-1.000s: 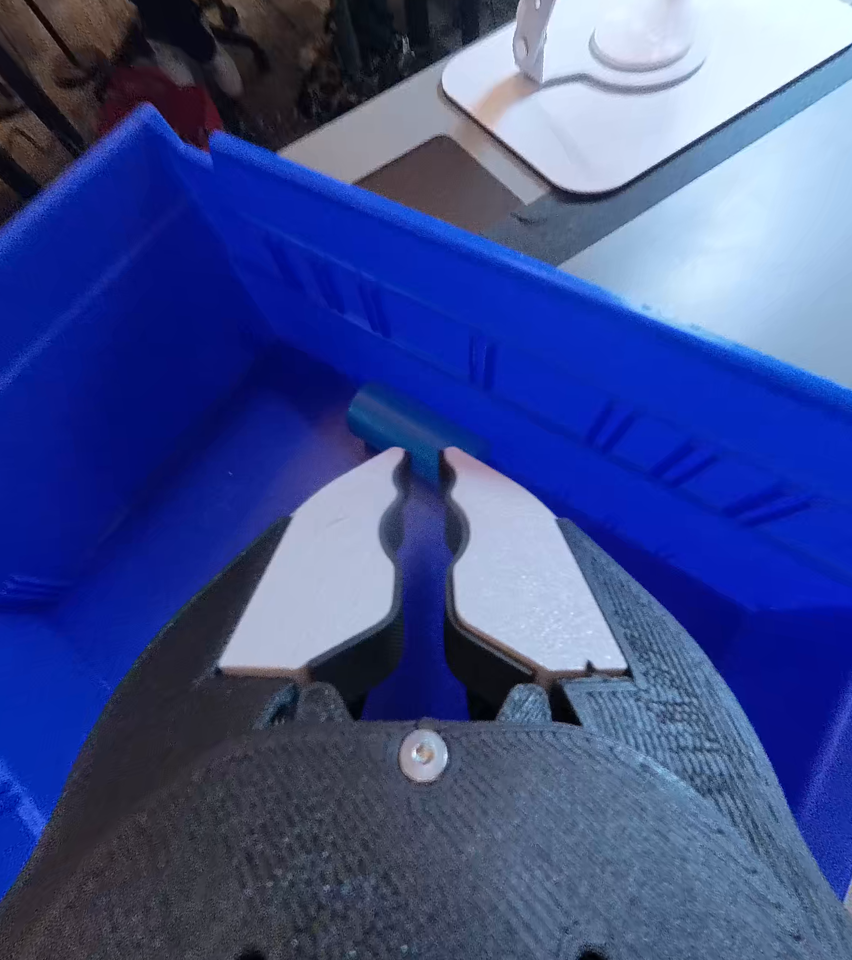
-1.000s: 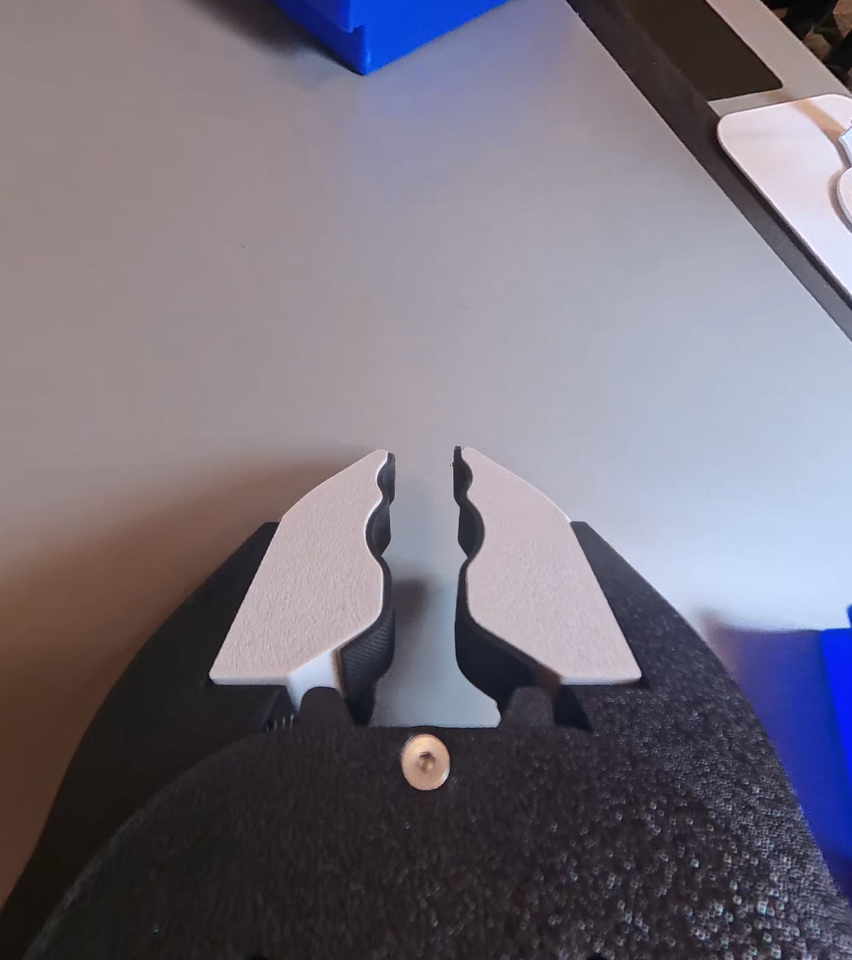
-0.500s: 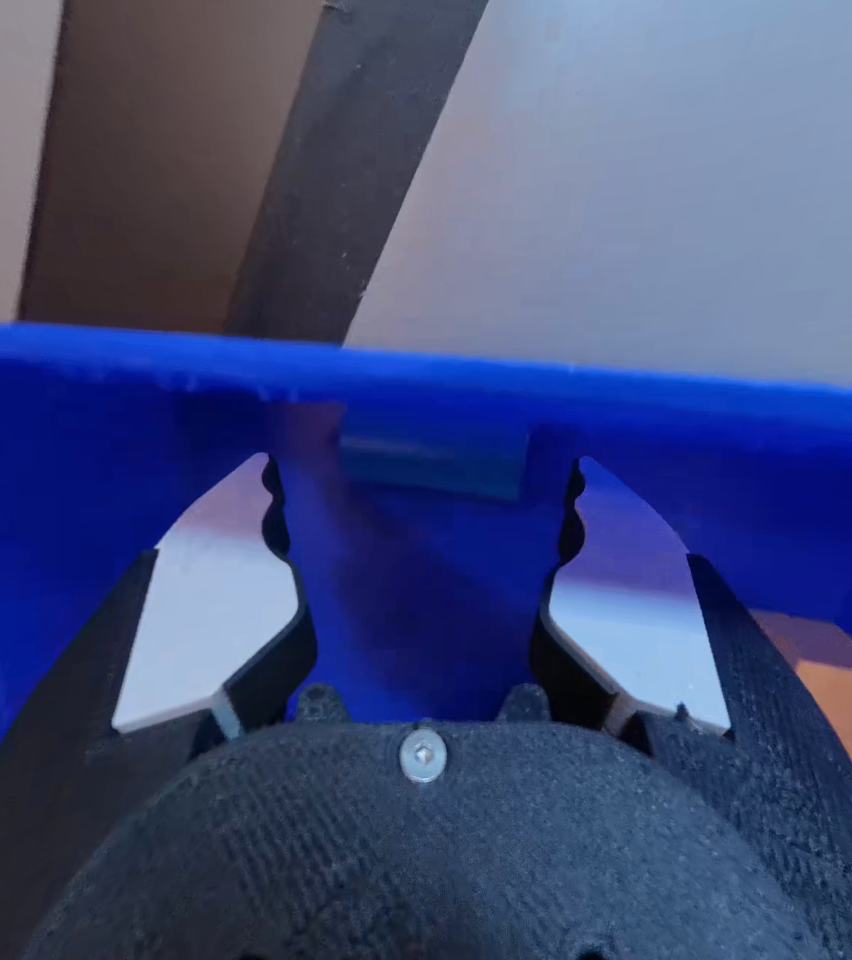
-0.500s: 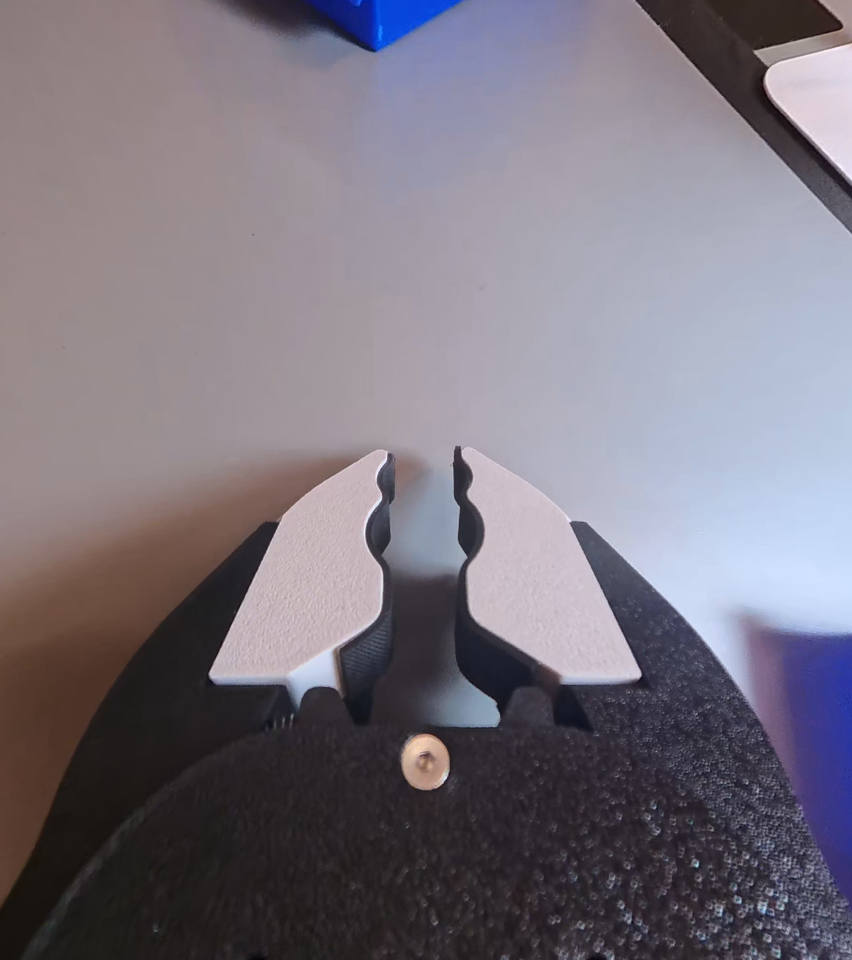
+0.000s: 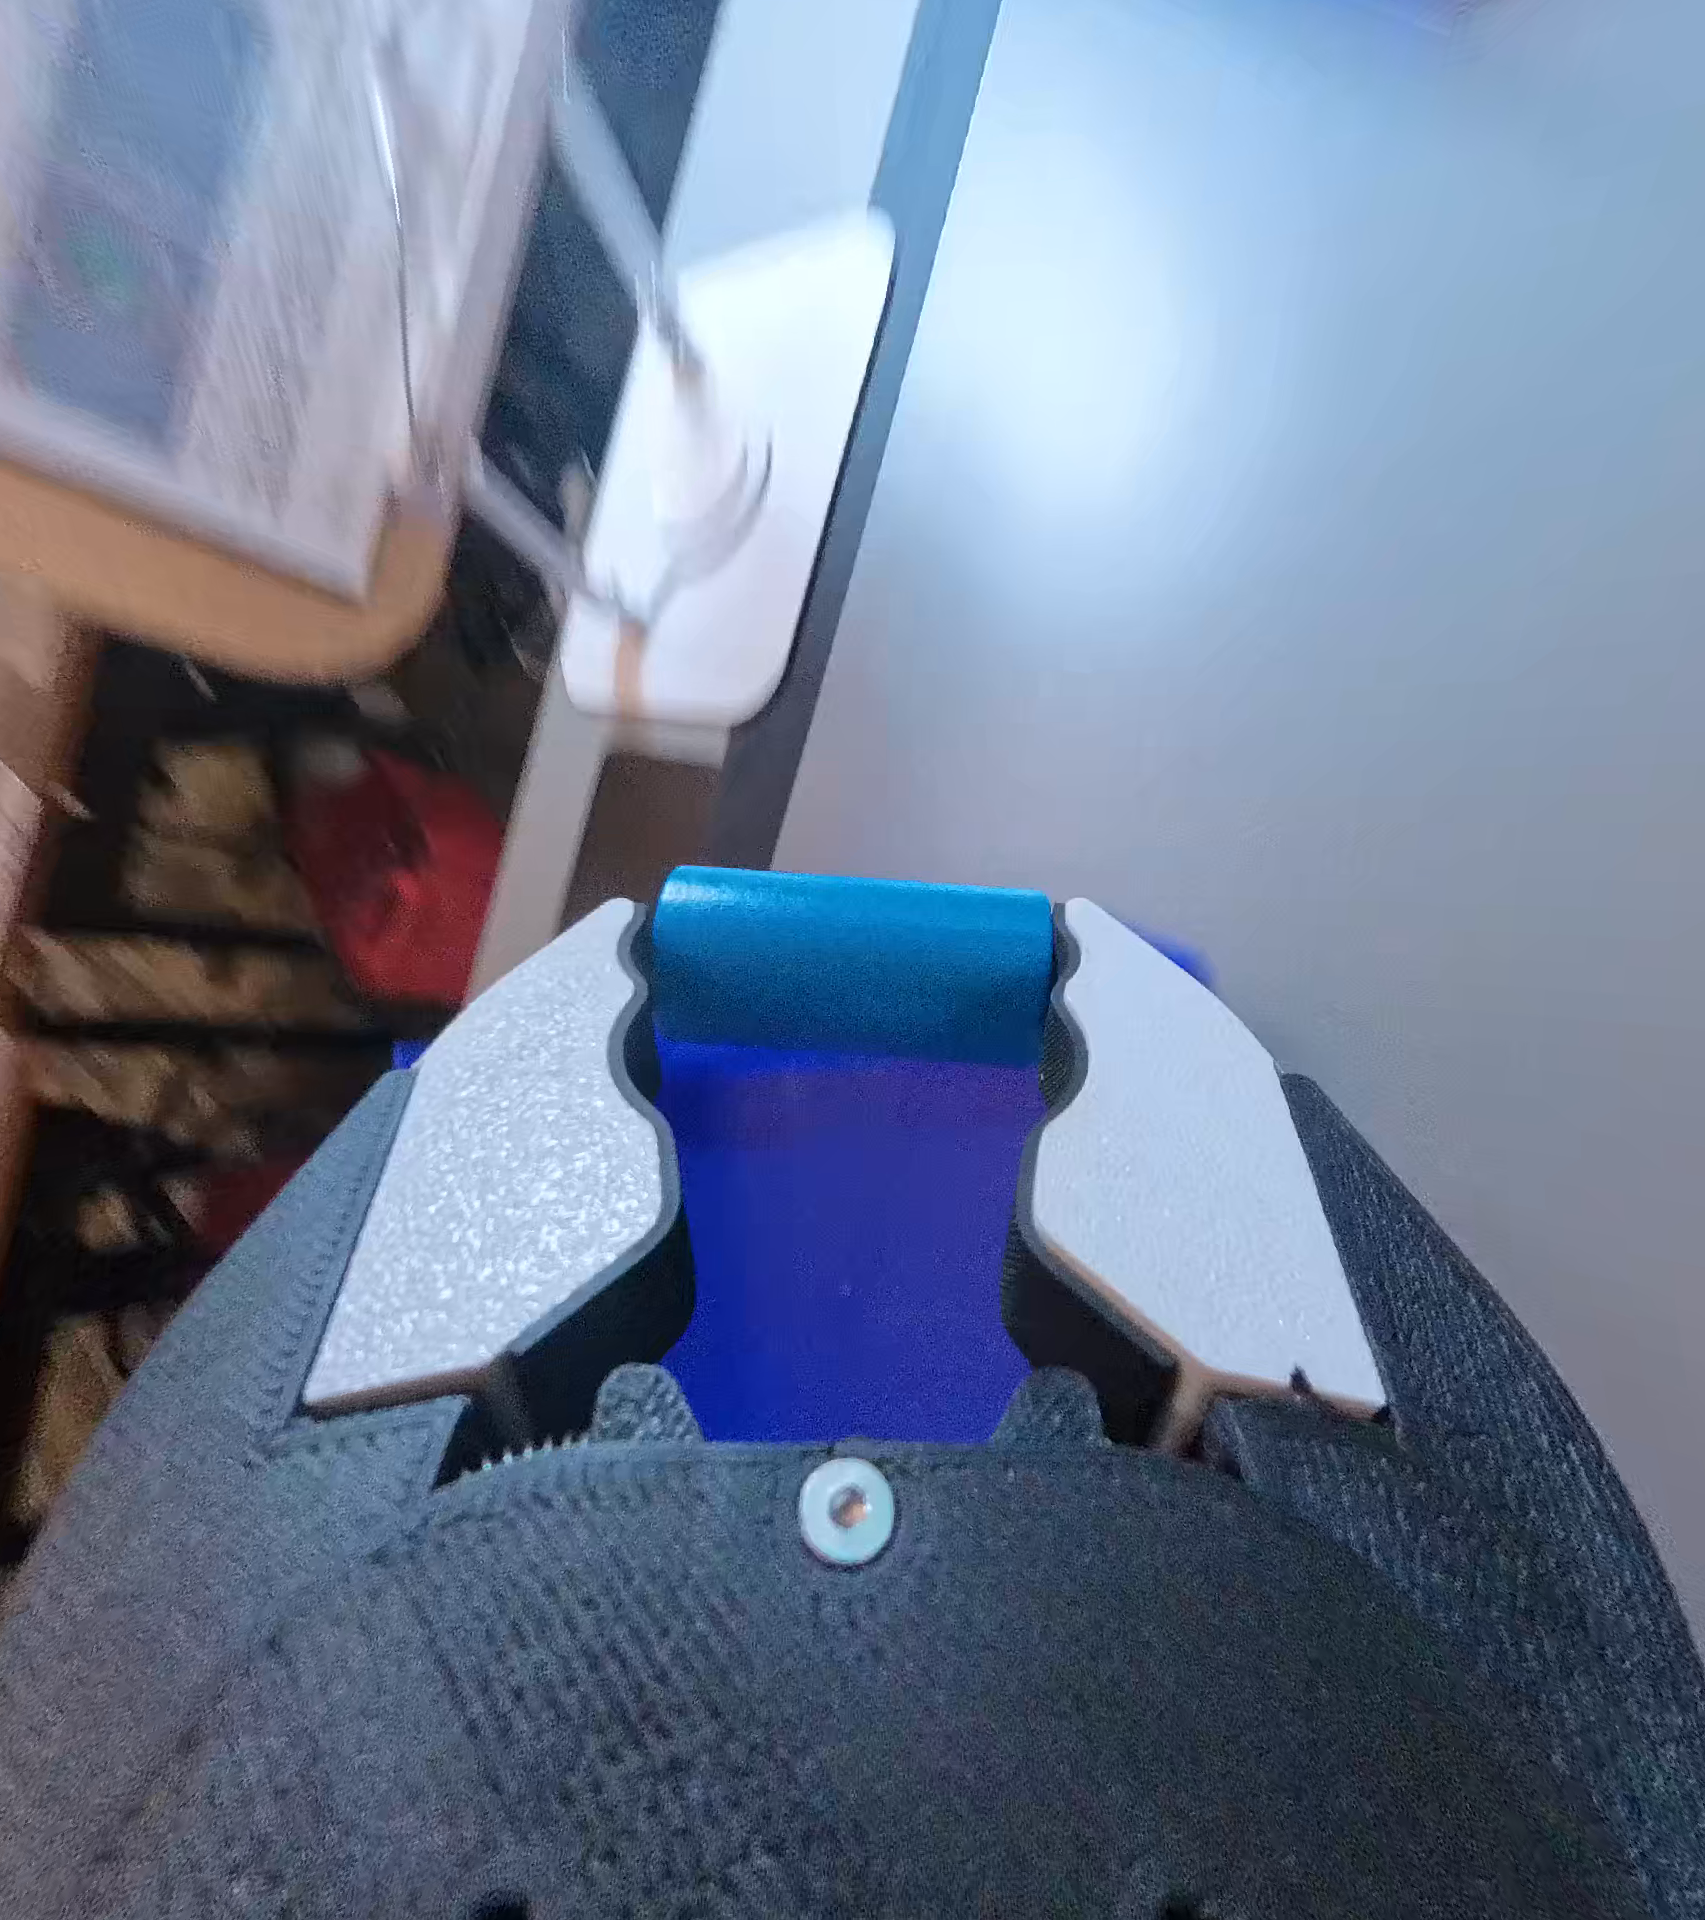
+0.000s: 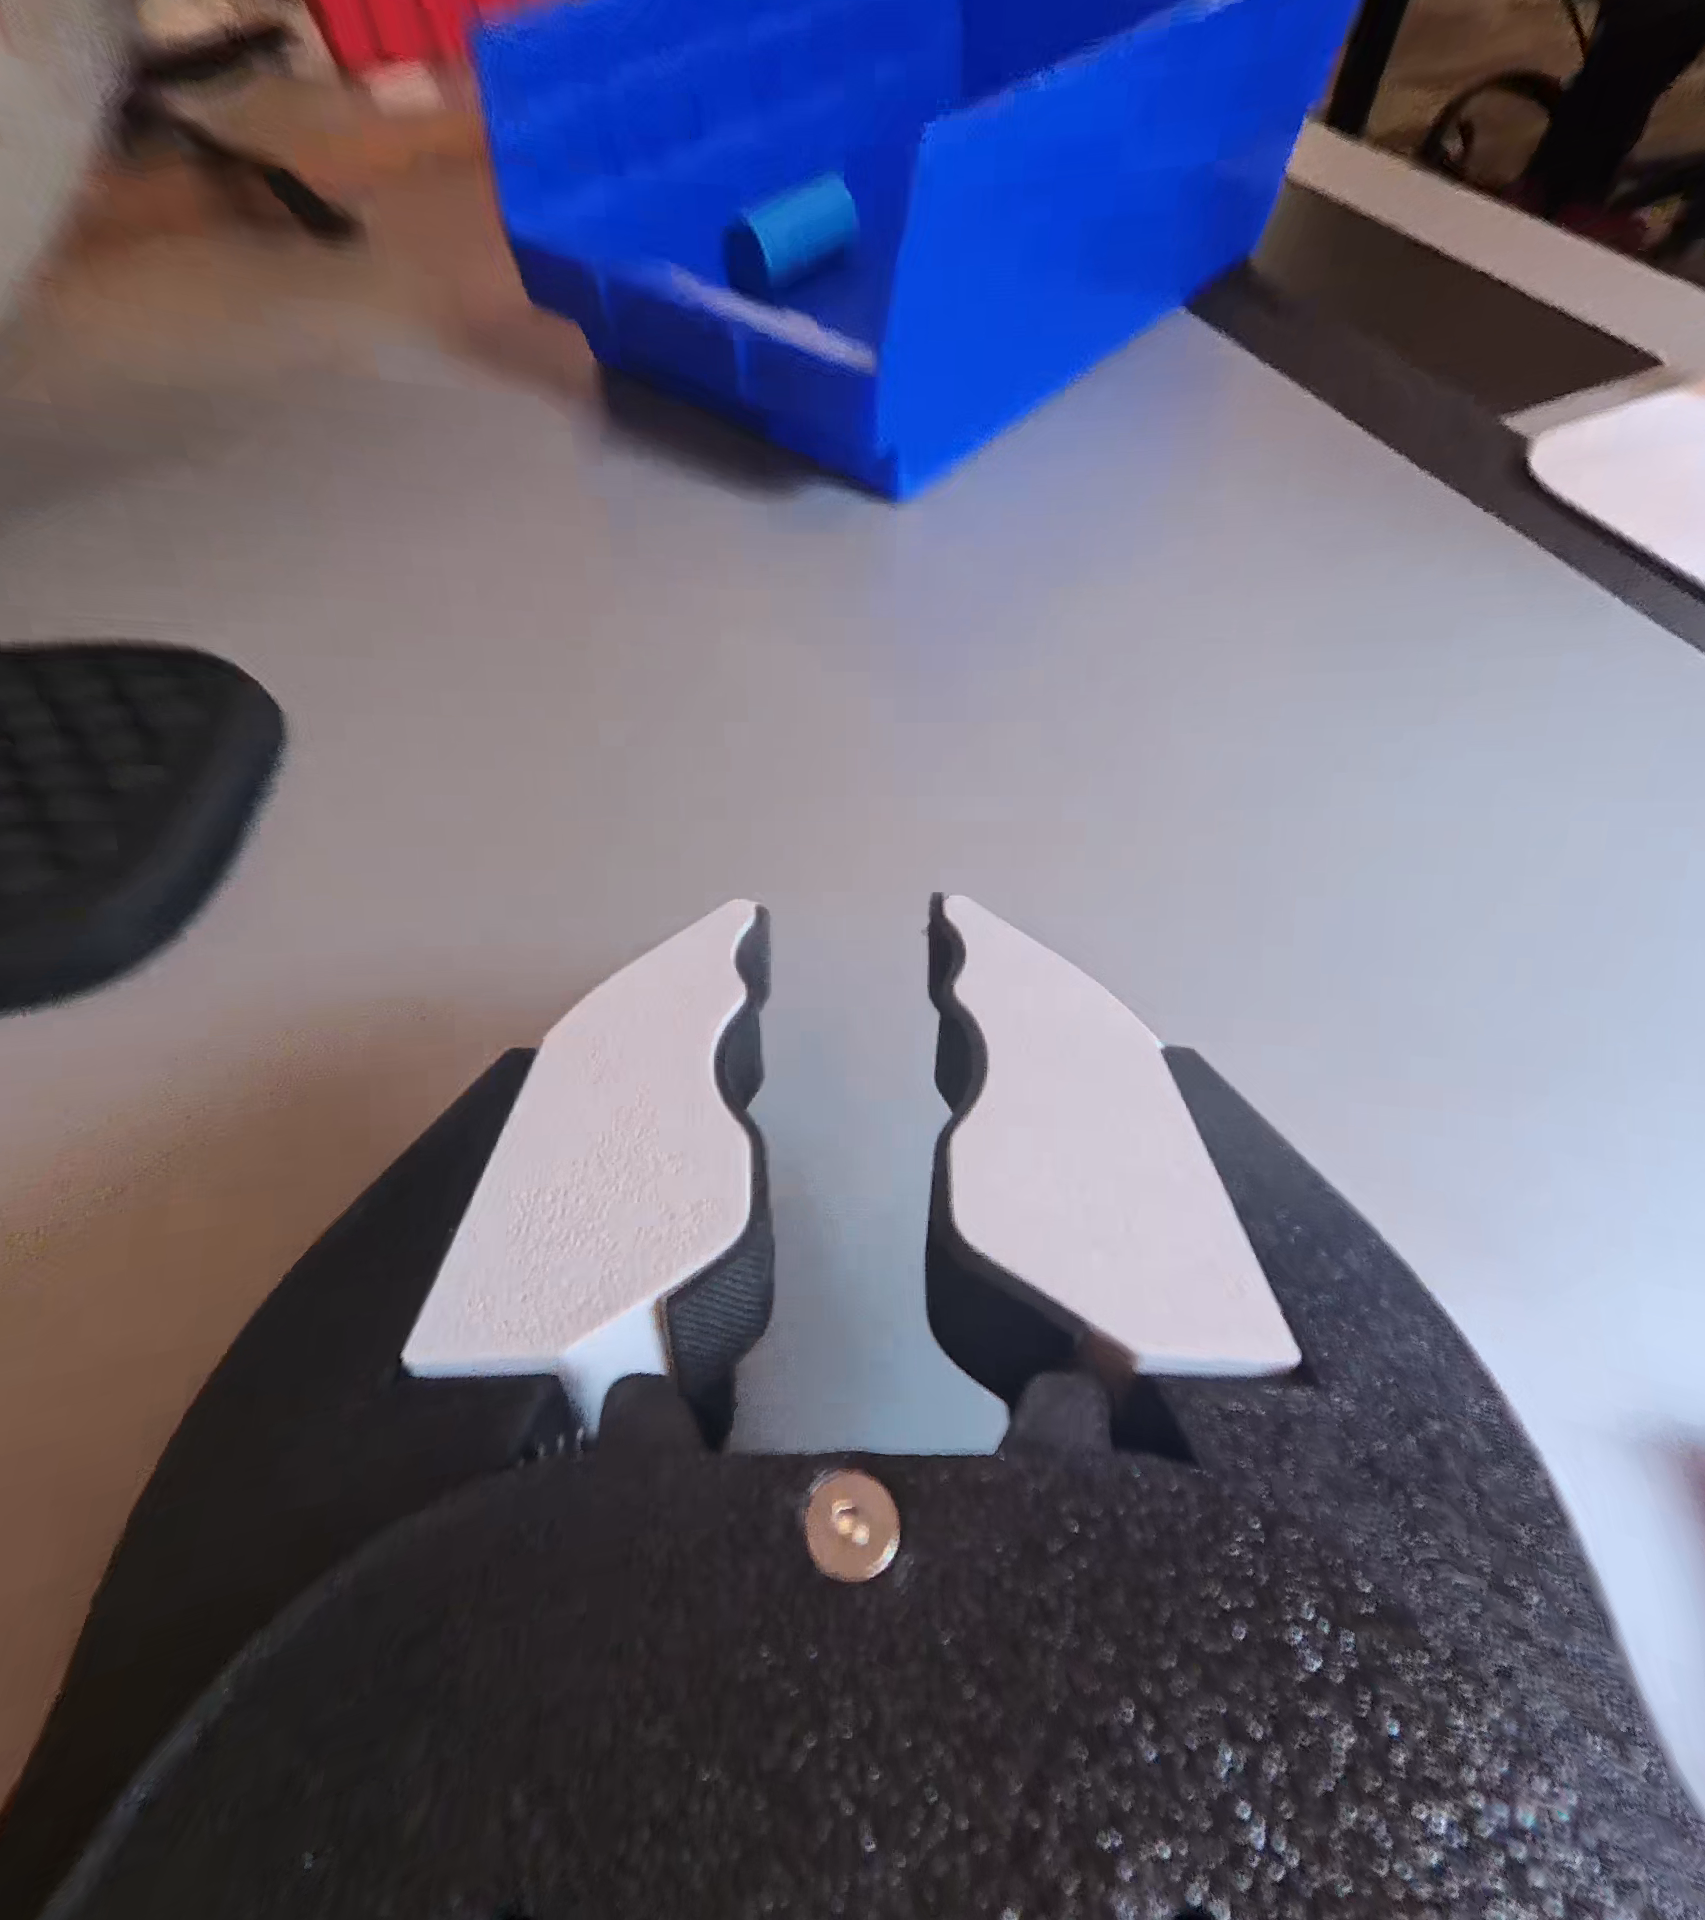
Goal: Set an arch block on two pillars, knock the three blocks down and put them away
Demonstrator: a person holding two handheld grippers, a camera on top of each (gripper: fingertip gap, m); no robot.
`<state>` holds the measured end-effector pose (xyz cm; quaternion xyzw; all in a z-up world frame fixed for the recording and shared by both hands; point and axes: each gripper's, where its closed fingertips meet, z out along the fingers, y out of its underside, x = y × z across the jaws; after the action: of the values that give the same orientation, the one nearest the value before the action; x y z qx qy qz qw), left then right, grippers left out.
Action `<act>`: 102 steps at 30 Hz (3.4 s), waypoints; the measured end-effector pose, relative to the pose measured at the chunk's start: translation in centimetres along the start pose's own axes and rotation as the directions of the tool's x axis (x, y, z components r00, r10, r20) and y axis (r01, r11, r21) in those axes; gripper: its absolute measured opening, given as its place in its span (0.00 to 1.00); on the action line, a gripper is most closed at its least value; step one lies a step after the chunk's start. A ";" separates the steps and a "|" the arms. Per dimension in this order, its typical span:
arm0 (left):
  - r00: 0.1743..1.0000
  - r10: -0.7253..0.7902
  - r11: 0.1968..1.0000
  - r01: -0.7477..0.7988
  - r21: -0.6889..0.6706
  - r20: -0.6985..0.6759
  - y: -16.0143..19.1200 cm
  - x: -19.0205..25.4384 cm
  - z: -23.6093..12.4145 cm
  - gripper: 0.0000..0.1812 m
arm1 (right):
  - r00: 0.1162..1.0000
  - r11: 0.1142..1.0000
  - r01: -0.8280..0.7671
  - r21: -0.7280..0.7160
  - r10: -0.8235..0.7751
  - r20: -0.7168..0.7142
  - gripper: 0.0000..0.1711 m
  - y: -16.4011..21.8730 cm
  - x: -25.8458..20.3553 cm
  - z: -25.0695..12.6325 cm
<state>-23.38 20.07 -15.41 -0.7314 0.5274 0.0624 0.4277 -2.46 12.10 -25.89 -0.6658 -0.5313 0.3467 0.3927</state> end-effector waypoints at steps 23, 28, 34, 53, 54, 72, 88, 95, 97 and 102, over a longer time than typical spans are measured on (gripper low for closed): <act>0.832 -0.230 0.708 0.499 0.500 -0.505 -12.6 23.9 -0.8 0.39 | 0.903 0.928 -0.184 0.324 0.029 0.429 0.20 -7.3 -9.0 -3.0; 0.755 -0.240 0.675 0.582 0.453 -0.611 -12.6 25.2 -0.8 0.19 | 0.928 0.946 -0.026 0.324 -0.097 0.359 0.20 -6.6 -10.9 -1.7; 0.860 -0.265 0.762 0.463 0.452 -0.436 -11.2 24.0 0.8 0.18 | 0.958 0.961 0.010 0.277 -0.088 0.271 0.20 -6.2 -9.4 -1.4; 0.909 -0.380 0.787 0.414 0.458 -0.169 -7.2 17.6 1.9 0.25 | 0.951 0.997 -0.042 0.062 0.059 -0.303 0.18 -1.4 5.2 -3.7; 0.905 -0.403 0.779 0.417 0.468 -0.136 -6.7 16.3 1.5 0.24 | 0.937 0.995 -0.077 0.056 0.092 -0.336 0.18 -0.8 6.4 -4.1; 0.929 -0.352 0.610 0.137 -0.780 -0.113 21.2 1.2 -1.7 0.49 | 0.955 0.994 -0.094 -0.062 0.072 -0.289 0.21 2.7 7.7 -4.5; 0.949 -0.250 0.371 -0.092 -0.924 -0.194 25.4 1.8 -1.3 0.38 | 0.967 0.985 -0.081 -0.149 0.042 -0.252 0.20 3.9 6.8 -2.8; 0.971 -0.126 0.533 -0.105 -0.840 -0.201 22.8 1.8 -2.0 0.37 | 0.971 0.988 -0.067 -0.143 0.031 -0.236 0.29 3.4 6.1 -2.8; 0.985 -0.050 0.601 -0.102 -0.793 -0.165 21.1 1.0 -2.6 0.37 | 0.967 0.993 -0.072 -0.090 0.047 -0.250 0.36 2.4 6.2 -3.2; 0.989 0.144 0.868 -0.107 -0.484 0.038 11.0 0.3 -3.9 0.38 | 0.957 0.991 -0.023 0.135 0.061 -0.285 0.37 -3.0 5.3 -5.3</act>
<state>-33.73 16.29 -19.35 -0.7760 0.5258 0.2456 0.2469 1.94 16.84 -21.07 -0.6933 -0.4305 0.2882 0.5009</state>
